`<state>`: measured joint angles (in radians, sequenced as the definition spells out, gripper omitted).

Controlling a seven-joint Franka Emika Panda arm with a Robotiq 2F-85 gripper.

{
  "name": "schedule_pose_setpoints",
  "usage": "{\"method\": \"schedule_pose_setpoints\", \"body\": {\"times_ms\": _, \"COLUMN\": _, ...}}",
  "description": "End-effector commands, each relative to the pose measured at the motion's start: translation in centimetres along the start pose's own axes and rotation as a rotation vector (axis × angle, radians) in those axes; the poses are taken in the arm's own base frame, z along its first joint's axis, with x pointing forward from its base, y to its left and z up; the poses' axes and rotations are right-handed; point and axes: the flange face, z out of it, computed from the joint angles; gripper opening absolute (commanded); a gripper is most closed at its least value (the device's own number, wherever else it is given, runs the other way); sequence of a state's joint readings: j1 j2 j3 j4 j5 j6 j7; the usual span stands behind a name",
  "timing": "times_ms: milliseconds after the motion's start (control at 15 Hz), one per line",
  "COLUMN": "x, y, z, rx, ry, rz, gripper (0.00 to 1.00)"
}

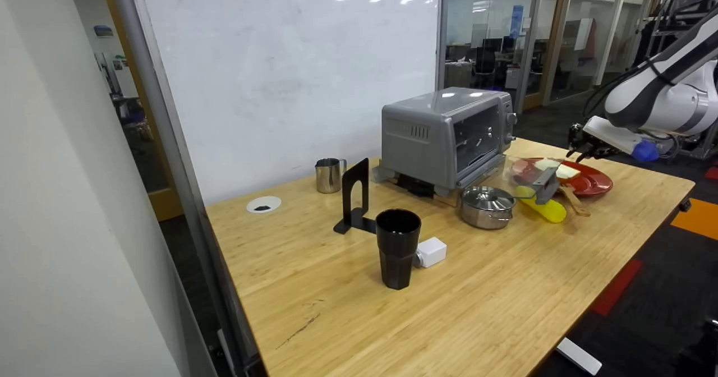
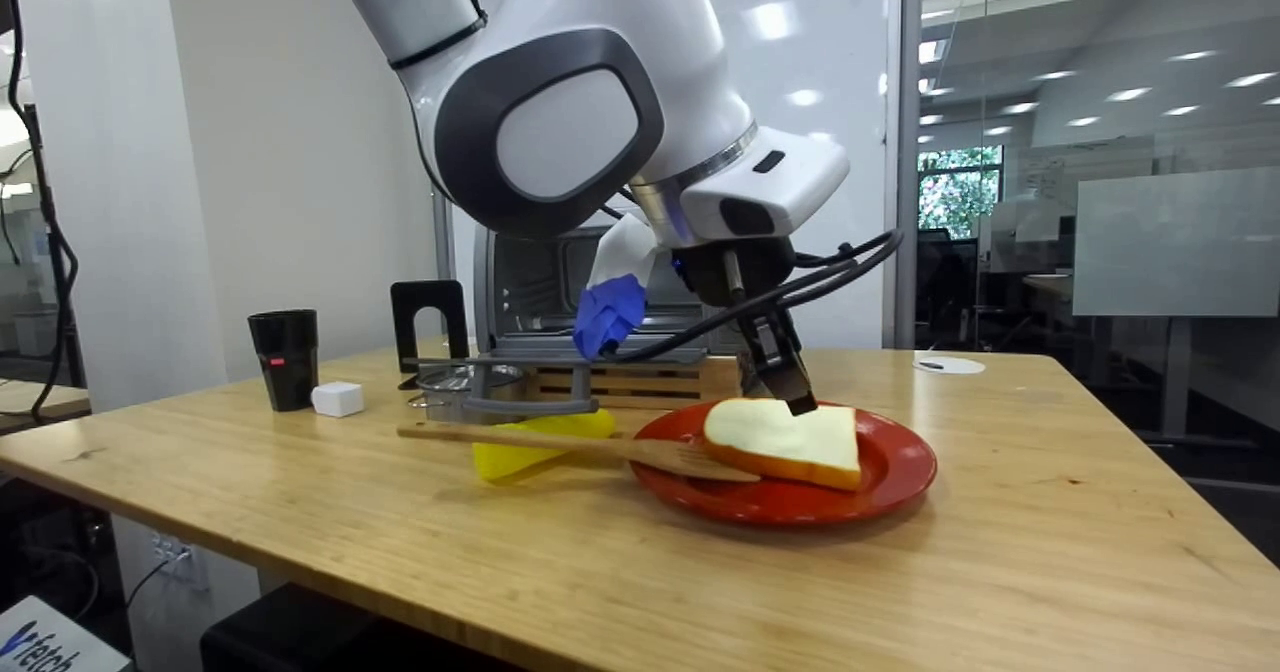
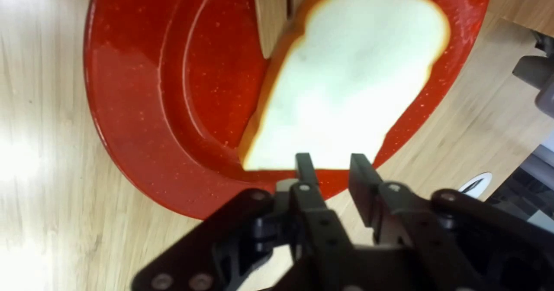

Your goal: Open the toaster oven door, remove the slice of bread from the oven and put it on the red plate

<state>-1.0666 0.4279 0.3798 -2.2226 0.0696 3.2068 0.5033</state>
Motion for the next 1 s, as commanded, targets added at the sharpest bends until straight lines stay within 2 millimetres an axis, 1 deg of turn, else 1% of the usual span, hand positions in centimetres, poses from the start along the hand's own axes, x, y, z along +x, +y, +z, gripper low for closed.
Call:
{"method": "schedule_pose_setpoints", "body": {"times_ms": 0, "x": 0.1, "y": 0.2, "z": -0.6, "rx": -0.041, "ry": -0.014, "rz": 0.008, "gripper": 0.6}}
{"method": "schedule_pose_setpoints", "body": {"times_ms": 133, "x": -0.1, "y": 0.2, "z": -1.2, "rx": -0.07, "ry": -0.033, "rz": -0.006, "gripper": 0.75}}
{"method": "schedule_pose_setpoints", "body": {"times_ms": 200, "x": -0.3, "y": 0.2, "z": -2.0, "rx": -0.095, "ry": -0.061, "rz": -0.033, "gripper": 0.81}}
{"method": "schedule_pose_setpoints", "body": {"times_ms": 267, "x": -0.6, "y": 0.3, "z": -3.2, "rx": -0.132, "ry": -0.088, "rz": -0.064, "gripper": 0.89}}
{"method": "schedule_pose_setpoints", "body": {"times_ms": 400, "x": -1.2, "y": 0.5, "z": -4.9, "rx": -0.214, "ry": -0.11, "rz": -0.131, "gripper": 1.0}}
{"method": "schedule_pose_setpoints", "body": {"times_ms": 533, "x": -1.6, "y": -0.6, "z": -7.3, "rx": -0.263, "ry": -0.109, "rz": -0.224, "gripper": 1.0}}
{"method": "schedule_pose_setpoints", "body": {"times_ms": 600, "x": -1.7, "y": -1.5, "z": -8.5, "rx": -0.263, "ry": -0.124, "rz": -0.263, "gripper": 1.0}}
{"method": "schedule_pose_setpoints", "body": {"times_ms": 733, "x": -2.5, "y": -2.9, "z": -10.6, "rx": -0.268, "ry": -0.14, "rz": -0.365, "gripper": 1.0}}
{"method": "schedule_pose_setpoints", "body": {"times_ms": 933, "x": -5.1, "y": -6.1, "z": -14.1, "rx": -0.223, "ry": -0.195, "rz": -0.534, "gripper": 1.0}}
